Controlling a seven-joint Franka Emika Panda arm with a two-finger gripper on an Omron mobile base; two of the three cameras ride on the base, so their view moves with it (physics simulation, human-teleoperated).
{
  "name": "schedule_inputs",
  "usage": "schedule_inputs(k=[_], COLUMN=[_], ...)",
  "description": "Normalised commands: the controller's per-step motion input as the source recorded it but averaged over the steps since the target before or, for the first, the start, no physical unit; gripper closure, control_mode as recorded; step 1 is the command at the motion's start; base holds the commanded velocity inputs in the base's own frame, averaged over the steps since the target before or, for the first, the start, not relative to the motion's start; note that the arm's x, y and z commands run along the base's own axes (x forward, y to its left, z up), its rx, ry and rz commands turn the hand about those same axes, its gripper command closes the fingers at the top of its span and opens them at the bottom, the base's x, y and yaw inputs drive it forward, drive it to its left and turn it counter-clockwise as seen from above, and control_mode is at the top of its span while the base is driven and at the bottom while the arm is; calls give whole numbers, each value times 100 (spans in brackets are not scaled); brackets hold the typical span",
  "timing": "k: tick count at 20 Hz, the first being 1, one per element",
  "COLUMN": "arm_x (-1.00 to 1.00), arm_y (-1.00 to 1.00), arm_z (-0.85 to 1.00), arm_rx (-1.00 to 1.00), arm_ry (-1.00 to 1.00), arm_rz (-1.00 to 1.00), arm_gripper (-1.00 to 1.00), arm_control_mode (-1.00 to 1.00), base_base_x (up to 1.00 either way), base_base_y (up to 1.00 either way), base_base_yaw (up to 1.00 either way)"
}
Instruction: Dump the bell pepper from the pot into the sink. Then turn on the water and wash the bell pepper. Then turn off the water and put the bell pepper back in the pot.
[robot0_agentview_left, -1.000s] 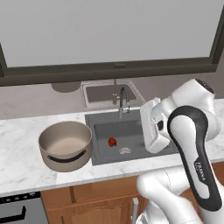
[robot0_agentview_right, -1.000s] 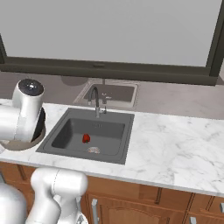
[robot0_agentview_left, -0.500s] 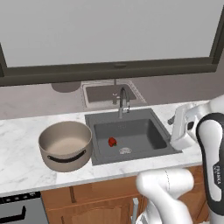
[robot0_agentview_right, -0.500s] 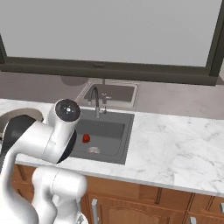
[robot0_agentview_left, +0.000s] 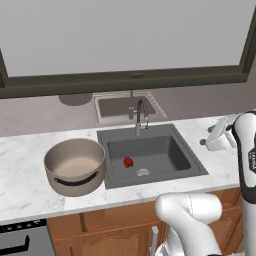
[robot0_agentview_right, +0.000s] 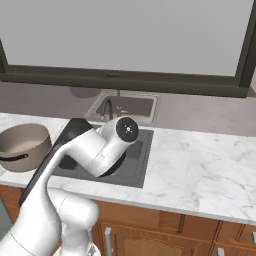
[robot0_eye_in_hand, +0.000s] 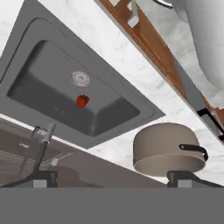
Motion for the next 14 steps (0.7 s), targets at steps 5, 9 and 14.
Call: schedule_inputs(k=[5, 9, 14], arm_x=[90, 83, 80], arm_y=[-34, -5, 0], arm_z=[-6, -15, -25], arm_rx=[31, 33, 29], arm_ry=[11, 19, 23], arm_rz=[0, 0, 0], arm_gripper=[-100, -100, -100], arm_control_mode=[-100, -100, -100], base_base_x=[0, 0, 0], base_base_y=[0, 0, 0], base_base_yaw=[0, 0, 0])
